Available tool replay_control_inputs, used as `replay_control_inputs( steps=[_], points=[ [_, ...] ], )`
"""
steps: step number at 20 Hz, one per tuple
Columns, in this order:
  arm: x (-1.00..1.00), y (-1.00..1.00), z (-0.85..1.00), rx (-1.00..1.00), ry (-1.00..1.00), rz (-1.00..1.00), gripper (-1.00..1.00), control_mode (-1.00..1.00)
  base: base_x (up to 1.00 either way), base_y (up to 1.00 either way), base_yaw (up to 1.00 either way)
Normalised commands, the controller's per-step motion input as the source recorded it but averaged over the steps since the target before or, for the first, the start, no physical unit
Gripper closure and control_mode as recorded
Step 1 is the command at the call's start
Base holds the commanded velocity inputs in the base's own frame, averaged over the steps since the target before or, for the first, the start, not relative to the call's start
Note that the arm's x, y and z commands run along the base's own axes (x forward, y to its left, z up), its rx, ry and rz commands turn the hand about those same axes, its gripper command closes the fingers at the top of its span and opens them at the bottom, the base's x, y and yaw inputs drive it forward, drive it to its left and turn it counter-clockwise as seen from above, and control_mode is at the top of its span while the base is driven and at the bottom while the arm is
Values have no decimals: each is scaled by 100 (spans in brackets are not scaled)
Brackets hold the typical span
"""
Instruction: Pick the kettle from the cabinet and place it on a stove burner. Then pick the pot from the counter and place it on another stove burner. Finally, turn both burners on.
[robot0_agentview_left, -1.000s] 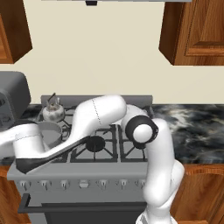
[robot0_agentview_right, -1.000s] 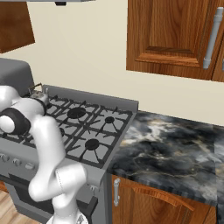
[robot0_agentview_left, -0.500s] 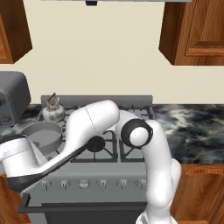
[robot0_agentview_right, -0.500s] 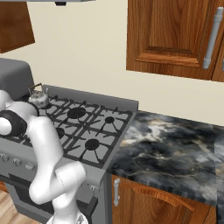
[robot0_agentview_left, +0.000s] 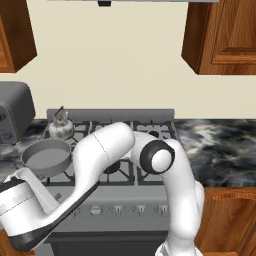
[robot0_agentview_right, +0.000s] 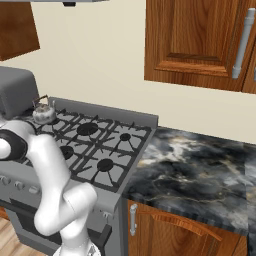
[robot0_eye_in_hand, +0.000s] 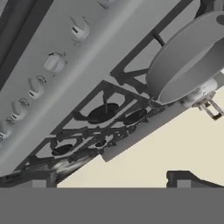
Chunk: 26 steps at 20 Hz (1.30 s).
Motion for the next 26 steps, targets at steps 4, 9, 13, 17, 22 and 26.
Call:
replay_control_inputs(
  steps=[4,9,13,17,22,26],
  points=[
    [-17,-35,-2,0,-7,9,-100,-100,0,0,0],
    [-4,-37,-1,0,-6,11,-100,-100,0,0,0],
    [-3,-22,-3,0,-2,9,-100,-100,0,0,0],
    [0,0,-37,-2,2,6,-100,-100,0,0,0],
    [0,0,-43,-6,3,4,-100,-100,0,0,0],
    [0,4,-35,-10,1,2,-100,-100,0,0,0]
  ],
)
